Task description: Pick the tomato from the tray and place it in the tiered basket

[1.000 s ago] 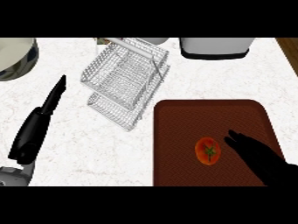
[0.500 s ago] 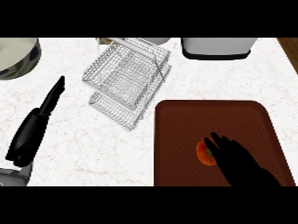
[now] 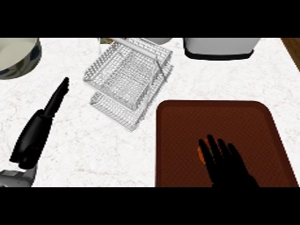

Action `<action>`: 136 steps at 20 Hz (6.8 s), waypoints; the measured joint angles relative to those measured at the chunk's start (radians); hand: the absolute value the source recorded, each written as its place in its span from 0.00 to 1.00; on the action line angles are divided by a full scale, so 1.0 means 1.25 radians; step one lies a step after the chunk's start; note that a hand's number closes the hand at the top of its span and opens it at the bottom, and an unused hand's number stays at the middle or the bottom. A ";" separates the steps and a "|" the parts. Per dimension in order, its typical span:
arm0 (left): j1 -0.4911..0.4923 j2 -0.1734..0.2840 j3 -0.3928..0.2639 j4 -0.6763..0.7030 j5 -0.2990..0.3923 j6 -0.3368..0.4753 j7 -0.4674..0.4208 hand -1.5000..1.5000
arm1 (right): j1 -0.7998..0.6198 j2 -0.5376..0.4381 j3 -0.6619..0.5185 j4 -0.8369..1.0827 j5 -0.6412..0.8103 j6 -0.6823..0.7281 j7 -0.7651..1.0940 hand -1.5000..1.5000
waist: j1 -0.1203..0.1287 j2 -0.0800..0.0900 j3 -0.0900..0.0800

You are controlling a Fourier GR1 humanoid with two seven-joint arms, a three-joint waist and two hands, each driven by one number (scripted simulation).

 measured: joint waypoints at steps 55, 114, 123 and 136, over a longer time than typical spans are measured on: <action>0.003 -0.162 0.128 -0.024 -0.145 -0.152 0.004 0.50 | 0.015 0.156 -0.284 0.413 0.090 -0.225 -0.449 1.00 | 0.001 -0.003 -0.007; -0.037 -0.188 0.150 0.002 -0.169 -0.187 -0.006 0.50 | -1.001 0.322 -0.651 0.603 -0.117 0.030 0.044 1.00 | 0.029 0.007 -0.001; -0.044 -0.196 0.138 -0.006 -0.170 -0.196 -0.003 0.50 | -1.066 0.325 -0.612 0.936 -0.183 -0.271 -0.005 0.00 | 0.052 0.014 -0.001; -0.053 -0.190 0.142 0.013 -0.171 -0.202 -0.028 0.50 | -1.117 0.327 -0.621 1.156 -0.391 -0.682 -0.253 0.00 | 0.070 0.020 -0.001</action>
